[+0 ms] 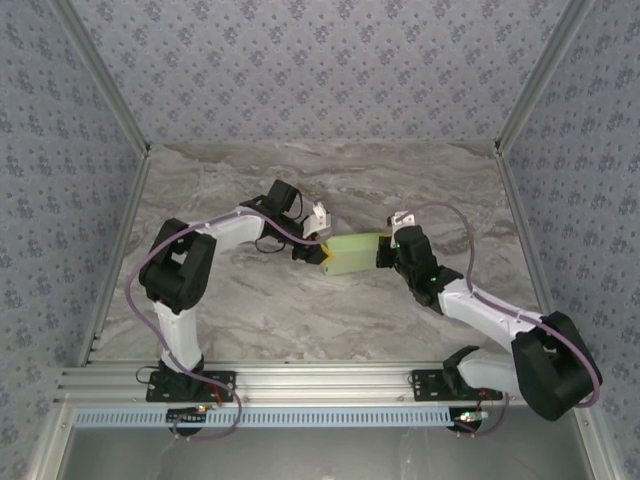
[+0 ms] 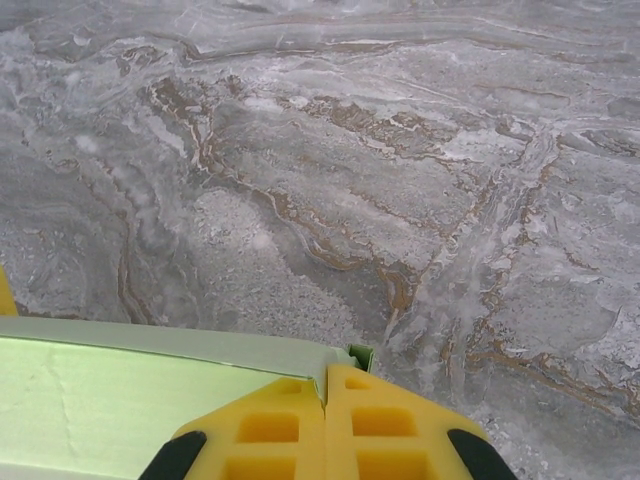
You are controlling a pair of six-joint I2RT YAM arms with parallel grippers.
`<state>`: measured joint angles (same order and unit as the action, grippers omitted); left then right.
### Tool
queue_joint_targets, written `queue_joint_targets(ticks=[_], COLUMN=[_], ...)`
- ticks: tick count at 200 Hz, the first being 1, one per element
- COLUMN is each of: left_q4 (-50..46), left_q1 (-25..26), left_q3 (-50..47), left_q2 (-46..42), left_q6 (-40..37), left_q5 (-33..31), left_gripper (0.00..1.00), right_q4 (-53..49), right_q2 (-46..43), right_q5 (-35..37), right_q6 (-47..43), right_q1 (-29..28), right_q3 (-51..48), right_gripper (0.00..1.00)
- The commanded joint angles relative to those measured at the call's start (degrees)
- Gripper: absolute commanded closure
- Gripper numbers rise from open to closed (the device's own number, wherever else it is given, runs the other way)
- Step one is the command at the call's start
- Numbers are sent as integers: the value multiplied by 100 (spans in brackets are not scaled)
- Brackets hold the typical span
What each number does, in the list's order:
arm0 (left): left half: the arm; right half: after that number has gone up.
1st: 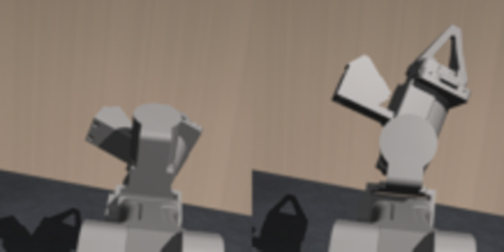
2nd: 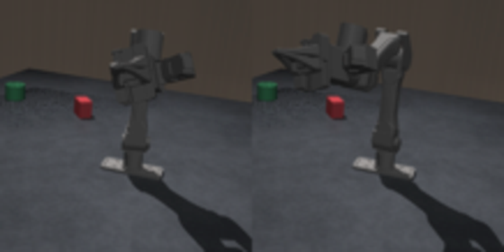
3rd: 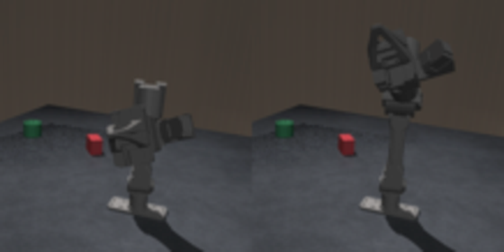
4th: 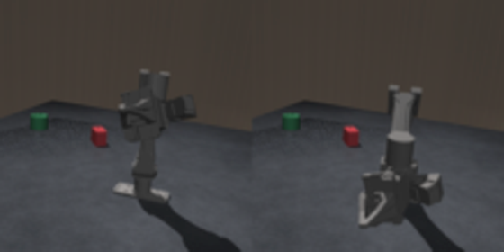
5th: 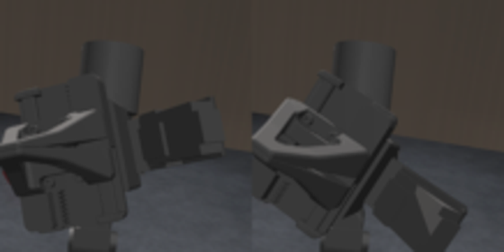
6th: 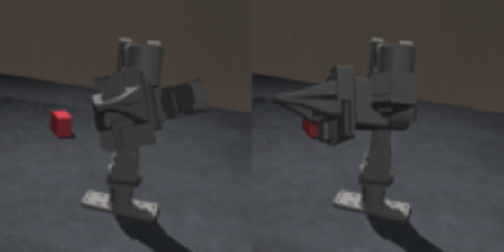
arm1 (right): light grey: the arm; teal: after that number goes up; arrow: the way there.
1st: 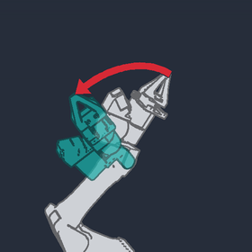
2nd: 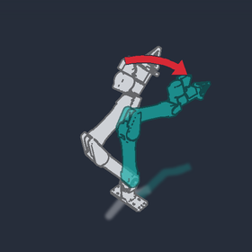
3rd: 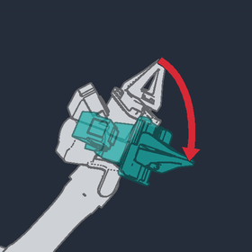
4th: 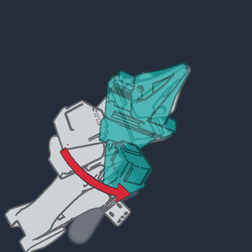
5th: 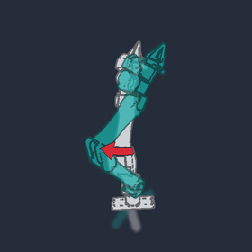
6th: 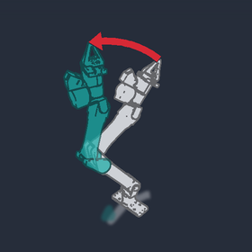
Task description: Fold the paper box
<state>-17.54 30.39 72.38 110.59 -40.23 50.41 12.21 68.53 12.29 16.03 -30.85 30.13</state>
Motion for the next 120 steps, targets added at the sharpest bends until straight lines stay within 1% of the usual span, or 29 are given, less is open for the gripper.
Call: queue_joint_targets(ticks=[1, 23, 51, 75, 95, 120], left_q4=[-209, -77, 34, 199, 320, 240], left_q1=[-183, -191, -183, -187, -200, -216], left_q3=[-137, -136, -145, -242, -393, -528], left_q2=[61, -40, -188, -354, -554, -877], left_q6=[714, 895, 1193, 1469, 1624, 1760], left_q5=[-928, -928, -981, -1024, -1051, -1084], left_gripper=[67, 62, 51, 44, 40, 35], right_q4=[-754, -928, -1367, -1616, -1721, -1832], right_q2=[126, 116, 117, 125, 142, 167], right_q5=[419, 652, 987, 1247, 1368, 1434], right_q6=[273, 217, 138, 111, 117, 120], right_q1=[-167, -296, -418, -560, -665, -703], right_q3=[-280, -122, 168, 350, 457, 542], right_gripper=[100, 100, 100, 100, 100, 100])
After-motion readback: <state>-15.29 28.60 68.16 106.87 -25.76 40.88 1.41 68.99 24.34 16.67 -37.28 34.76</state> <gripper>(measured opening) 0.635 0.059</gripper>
